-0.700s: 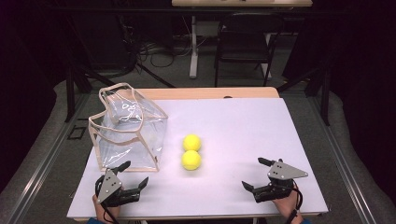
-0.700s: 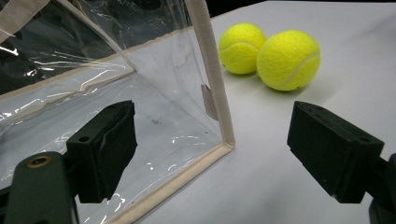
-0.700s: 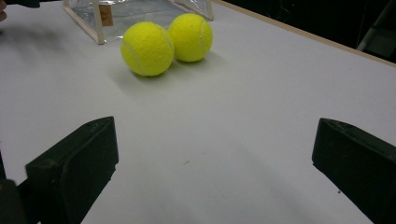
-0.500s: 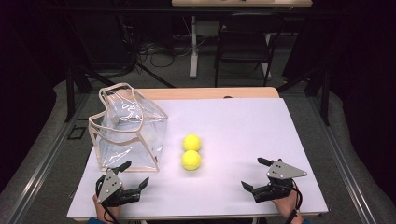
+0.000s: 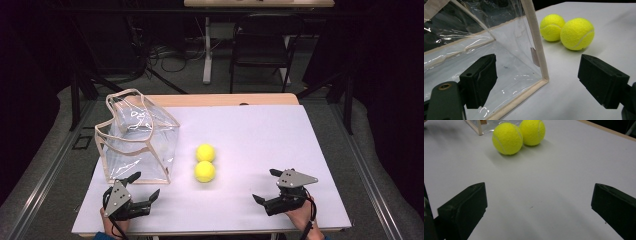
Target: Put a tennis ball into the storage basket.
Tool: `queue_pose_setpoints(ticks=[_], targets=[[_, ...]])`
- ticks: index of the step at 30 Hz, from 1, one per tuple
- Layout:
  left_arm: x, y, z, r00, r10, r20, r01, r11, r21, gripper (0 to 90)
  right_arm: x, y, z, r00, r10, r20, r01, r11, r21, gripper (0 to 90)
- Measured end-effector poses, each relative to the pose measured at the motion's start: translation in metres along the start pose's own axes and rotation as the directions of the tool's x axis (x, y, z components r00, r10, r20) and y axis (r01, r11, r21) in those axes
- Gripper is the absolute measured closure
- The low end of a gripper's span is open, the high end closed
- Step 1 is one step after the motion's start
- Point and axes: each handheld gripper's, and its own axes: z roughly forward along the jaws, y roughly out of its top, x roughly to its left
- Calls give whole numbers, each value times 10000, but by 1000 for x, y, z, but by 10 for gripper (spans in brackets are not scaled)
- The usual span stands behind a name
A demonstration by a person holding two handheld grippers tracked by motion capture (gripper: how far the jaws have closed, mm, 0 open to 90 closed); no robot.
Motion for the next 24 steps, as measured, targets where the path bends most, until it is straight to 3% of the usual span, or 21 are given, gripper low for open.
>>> queue_pose_setpoints(ticks=[7,24], targets=[[0,0,0,10000,-35,36,35,10000,0,158,0,6,10,9997,150,-185,-143,9991,393,0],[0,0,0,10000,-67,9,67,10000,-47,158,8,37,35,9964,-230,-815,278,9979,585,0]])
